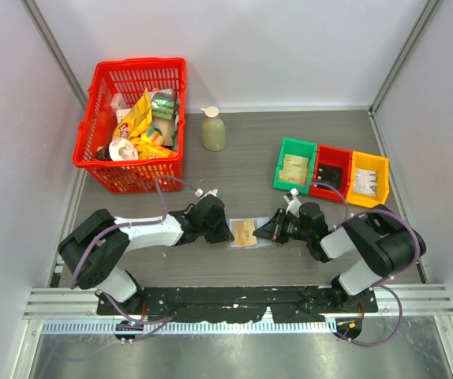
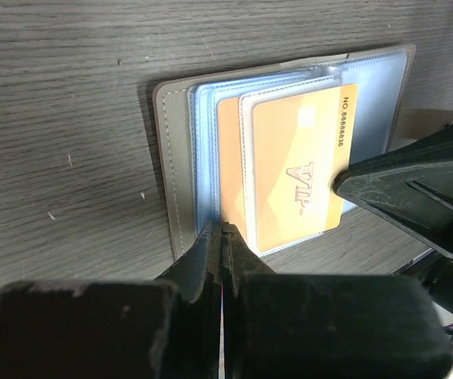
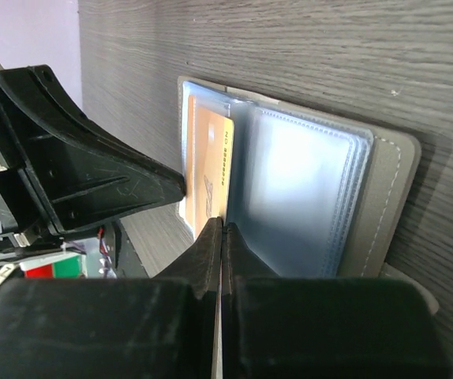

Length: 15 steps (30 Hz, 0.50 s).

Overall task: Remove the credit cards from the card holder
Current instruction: Remove the credit card from the card holder.

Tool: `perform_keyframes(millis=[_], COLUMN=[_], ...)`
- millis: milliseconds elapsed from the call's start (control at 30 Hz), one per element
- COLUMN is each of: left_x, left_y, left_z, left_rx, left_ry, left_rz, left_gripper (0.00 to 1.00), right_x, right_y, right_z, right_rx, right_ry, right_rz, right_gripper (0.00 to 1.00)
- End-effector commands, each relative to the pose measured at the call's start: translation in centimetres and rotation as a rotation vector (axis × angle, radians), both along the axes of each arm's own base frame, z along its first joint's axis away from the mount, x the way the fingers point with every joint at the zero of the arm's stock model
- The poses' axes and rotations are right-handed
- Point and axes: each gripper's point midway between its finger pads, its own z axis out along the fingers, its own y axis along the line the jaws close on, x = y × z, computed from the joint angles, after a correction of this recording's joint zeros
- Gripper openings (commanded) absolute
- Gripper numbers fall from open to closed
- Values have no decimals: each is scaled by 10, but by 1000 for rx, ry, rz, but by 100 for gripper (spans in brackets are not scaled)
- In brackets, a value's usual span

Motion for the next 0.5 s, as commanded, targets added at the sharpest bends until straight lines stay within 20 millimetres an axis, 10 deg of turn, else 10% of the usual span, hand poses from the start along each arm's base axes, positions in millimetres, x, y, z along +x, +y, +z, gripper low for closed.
perform_keyframes(millis=[0,167,467], left_x=[-15,-1,20], left_y=[22,-1,-30], left_z=[-19,17,39], left_rx=[113,-30,-101], left_ry=[53,-29,-92], left_rz=[-5,-2,-27], left_gripper=[0,22,20], right_x=[3,0,-1], right_y=[-9,-7,-5], right_z=[-4,-4,-4], right_rx=[-110,-99,-78], right_ry=[-37,-28,-24], right_rz=[18,32,34], right_gripper=[1,1,1])
